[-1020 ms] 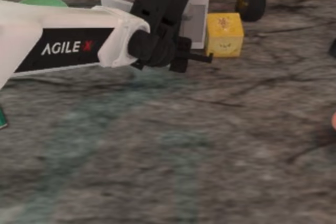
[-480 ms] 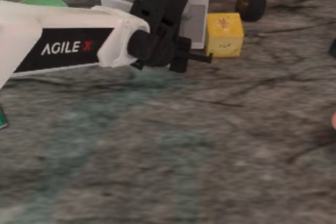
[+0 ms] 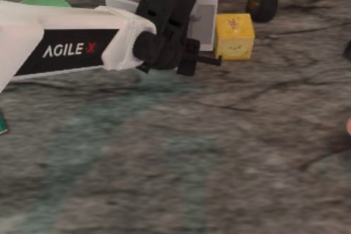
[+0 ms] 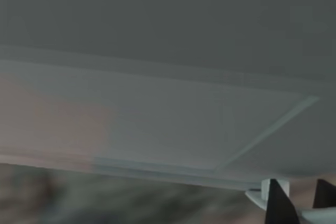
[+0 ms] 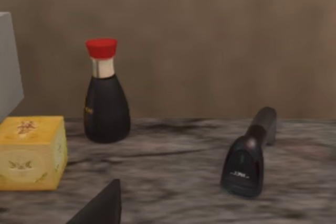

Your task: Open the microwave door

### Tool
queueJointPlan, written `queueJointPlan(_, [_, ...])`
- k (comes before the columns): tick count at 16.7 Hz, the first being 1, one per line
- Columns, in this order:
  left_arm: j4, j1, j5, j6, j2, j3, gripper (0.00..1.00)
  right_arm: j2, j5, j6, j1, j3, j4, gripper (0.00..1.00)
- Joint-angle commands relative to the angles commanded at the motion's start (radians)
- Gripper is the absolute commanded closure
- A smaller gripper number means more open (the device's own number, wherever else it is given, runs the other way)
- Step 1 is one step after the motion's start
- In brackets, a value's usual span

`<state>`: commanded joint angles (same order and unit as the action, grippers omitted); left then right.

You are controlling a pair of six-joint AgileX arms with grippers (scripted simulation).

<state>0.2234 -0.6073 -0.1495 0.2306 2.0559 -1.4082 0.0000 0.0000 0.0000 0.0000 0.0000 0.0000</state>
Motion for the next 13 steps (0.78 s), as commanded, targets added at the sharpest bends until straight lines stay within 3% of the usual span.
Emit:
queueJointPlan(8, [-0.032,0.027,0.048,-0.072,-0.044,0.066,1.0,0.0,0.0,0.0,0.0,0.0,0.0,0.0])
queueJointPlan(13, [-0.032,0.027,0.049,-0.073,-0.045,0.068,1.0,0.0,0.0,0.0,0.0,0.0,0.0,0.0])
